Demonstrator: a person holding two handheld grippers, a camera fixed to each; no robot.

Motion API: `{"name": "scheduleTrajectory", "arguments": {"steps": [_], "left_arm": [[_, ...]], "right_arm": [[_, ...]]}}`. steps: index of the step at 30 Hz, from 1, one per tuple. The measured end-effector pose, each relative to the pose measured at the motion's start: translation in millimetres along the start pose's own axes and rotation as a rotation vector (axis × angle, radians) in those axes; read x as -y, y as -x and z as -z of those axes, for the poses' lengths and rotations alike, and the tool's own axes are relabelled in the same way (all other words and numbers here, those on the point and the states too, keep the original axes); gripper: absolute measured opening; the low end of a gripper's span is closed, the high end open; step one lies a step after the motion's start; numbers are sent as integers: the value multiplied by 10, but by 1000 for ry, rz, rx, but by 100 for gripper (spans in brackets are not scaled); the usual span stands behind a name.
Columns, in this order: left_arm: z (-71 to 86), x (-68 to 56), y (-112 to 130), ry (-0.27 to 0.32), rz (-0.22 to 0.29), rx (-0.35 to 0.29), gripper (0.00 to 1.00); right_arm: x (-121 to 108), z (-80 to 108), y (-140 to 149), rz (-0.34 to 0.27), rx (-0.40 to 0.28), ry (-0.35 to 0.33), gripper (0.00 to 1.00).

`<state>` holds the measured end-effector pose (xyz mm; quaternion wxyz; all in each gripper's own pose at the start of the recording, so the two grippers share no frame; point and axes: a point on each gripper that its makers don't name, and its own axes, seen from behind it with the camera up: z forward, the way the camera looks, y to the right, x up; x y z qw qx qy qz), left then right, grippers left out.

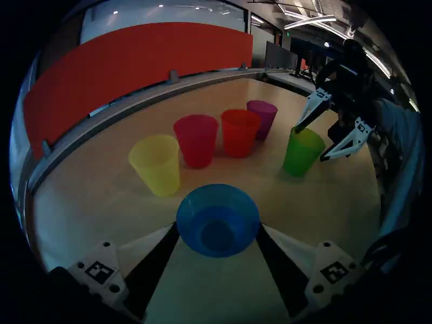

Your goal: Pour water

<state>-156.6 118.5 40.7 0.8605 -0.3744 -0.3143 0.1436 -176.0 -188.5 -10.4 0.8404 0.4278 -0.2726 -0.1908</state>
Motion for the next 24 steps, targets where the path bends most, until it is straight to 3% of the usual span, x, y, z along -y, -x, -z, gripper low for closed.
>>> {"name": "scheduleTrajectory", "arguments": {"steps": [7,13,24], "left_arm": [[-12,-22,-11,13,9,1,100],[-17,-14,-24,12,10,-3,86],[-11,-18,-15,13,13,-1,84]], "right_arm": [[-11,-11,7,0,0,1,99],[-10,-39,10,-2,1,1,99],[-20,-129,20,5,3,10,98]]}}
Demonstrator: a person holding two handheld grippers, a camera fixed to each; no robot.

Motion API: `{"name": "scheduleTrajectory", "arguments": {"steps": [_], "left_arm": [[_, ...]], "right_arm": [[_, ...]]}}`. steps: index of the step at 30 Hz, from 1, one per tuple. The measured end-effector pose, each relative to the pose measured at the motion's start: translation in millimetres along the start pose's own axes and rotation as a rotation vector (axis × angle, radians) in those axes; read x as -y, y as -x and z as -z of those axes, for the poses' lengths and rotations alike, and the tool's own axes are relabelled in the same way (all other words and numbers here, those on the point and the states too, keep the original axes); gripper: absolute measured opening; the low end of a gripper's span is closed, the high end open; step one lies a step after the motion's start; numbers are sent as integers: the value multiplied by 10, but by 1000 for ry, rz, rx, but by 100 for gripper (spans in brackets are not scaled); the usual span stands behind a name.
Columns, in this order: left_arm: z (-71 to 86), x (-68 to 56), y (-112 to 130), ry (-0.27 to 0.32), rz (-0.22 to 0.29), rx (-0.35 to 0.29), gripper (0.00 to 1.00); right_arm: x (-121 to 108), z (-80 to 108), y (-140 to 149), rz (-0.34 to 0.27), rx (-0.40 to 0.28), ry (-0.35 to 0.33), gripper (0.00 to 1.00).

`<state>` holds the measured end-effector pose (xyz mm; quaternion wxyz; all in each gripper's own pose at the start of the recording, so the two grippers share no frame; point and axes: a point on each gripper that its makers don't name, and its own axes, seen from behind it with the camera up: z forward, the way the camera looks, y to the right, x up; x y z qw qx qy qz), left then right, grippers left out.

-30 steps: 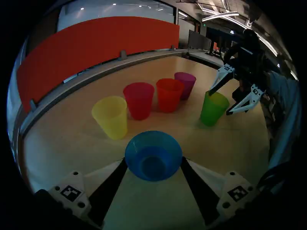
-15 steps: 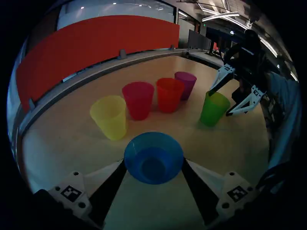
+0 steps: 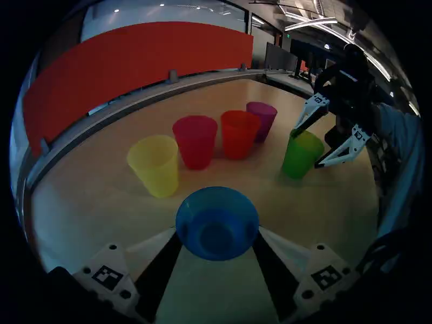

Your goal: Pour water

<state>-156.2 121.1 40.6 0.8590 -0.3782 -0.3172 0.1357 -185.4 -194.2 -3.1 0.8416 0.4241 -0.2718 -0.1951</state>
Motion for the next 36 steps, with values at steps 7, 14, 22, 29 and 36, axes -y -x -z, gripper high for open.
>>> {"name": "scheduleTrajectory", "arguments": {"steps": [7,14,22,29,36], "left_arm": [[-4,-1,1,-2,-4,2,84],[4,-3,-30,-7,0,-7,84],[116,-58,-236,-1,19,-61,84],[283,-119,-521,-9,16,-134,84],[437,-152,-779,-31,12,-208,84]], "right_arm": [[-4,-14,-22,-5,-20,3,91],[-47,71,-117,-17,-53,18,91],[-48,202,-211,-19,-80,34,91],[-56,315,-352,-31,-125,48,91],[-70,478,-552,-34,-191,70,91]]}}
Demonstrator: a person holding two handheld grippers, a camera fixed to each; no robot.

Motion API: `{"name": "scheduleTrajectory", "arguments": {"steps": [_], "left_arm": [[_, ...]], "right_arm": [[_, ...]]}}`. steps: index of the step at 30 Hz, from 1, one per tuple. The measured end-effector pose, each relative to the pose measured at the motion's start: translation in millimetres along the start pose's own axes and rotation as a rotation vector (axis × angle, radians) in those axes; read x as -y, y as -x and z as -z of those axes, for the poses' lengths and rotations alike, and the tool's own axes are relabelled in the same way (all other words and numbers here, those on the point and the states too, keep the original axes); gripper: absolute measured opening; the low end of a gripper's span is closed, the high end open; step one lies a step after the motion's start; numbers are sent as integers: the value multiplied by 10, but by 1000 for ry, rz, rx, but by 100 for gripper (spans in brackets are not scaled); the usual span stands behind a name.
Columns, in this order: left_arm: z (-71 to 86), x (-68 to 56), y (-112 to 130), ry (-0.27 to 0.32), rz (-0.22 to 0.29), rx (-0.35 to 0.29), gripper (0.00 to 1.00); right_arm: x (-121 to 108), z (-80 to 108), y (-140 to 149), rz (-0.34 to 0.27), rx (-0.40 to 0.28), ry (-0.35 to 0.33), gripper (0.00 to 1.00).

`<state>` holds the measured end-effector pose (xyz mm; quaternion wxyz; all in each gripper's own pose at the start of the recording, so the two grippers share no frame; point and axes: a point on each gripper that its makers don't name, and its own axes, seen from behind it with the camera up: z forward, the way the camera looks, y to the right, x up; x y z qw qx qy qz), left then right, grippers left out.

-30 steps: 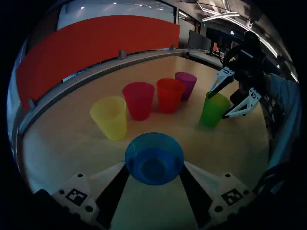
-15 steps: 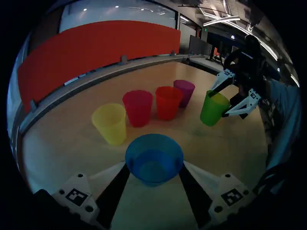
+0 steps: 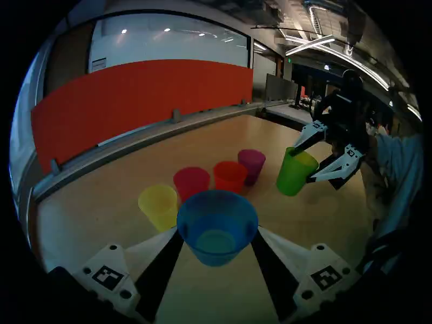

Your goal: Pour water

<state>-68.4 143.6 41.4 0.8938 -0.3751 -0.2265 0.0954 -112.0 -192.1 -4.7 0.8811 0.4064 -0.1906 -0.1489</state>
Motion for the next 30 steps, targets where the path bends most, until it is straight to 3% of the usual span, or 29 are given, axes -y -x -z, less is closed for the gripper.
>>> {"name": "scheduleTrajectory", "arguments": {"steps": [12,30], "left_arm": [[158,-110,-345,-13,3,-97,84],[310,-190,-680,-29,6,-235,84]], "right_arm": [[46,187,-384,7,-112,30,92],[25,239,-717,-12,-222,58,92]]}}
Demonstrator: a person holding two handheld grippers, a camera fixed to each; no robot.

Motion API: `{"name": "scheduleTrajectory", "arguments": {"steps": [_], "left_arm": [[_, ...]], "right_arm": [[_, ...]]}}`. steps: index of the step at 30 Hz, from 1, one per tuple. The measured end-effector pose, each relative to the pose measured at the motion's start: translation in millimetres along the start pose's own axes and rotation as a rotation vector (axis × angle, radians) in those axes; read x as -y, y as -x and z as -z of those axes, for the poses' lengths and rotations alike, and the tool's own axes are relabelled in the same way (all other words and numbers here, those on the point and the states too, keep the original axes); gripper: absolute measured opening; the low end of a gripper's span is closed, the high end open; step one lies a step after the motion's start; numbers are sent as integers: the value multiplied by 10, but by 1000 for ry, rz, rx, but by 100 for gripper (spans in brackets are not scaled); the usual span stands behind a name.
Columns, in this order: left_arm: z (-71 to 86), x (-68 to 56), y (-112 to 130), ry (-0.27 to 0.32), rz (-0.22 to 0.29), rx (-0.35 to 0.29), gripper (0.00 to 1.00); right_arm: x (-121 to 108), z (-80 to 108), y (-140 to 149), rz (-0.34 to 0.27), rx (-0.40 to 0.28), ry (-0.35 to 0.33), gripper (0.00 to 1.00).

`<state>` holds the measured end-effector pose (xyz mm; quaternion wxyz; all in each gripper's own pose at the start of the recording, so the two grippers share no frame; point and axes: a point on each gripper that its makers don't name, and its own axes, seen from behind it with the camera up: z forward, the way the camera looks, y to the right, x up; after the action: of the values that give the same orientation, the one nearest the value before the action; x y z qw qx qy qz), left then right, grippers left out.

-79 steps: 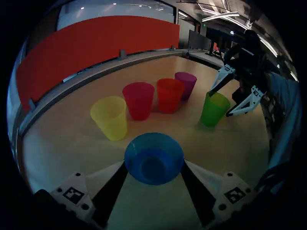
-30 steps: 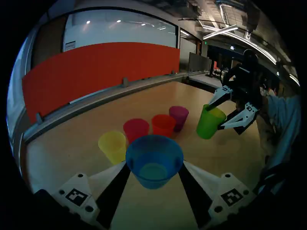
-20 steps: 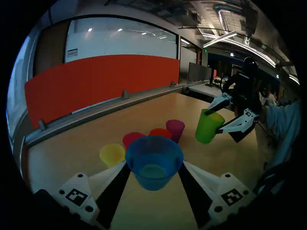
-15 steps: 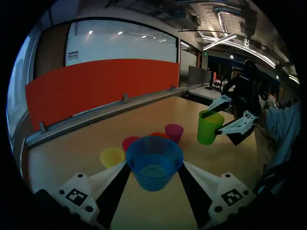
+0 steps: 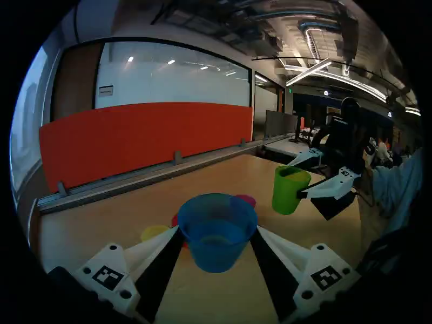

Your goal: Pour water

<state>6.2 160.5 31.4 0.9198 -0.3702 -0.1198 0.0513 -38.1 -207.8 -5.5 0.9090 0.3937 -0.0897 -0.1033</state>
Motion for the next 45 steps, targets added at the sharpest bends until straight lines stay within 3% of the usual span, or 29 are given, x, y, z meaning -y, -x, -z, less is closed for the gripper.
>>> {"name": "scheduleTrajectory", "arguments": {"steps": [14,27,45], "left_arm": [[15,-135,-365,4,-17,-130,84],[99,-192,-637,-1,-45,-202,84],[274,-176,-993,-76,-197,-235,84]], "right_arm": [[46,-46,-93,5,-30,-8,92],[69,-23,-136,21,-40,-16,92],[220,-140,-322,17,-69,-64,91]]}}
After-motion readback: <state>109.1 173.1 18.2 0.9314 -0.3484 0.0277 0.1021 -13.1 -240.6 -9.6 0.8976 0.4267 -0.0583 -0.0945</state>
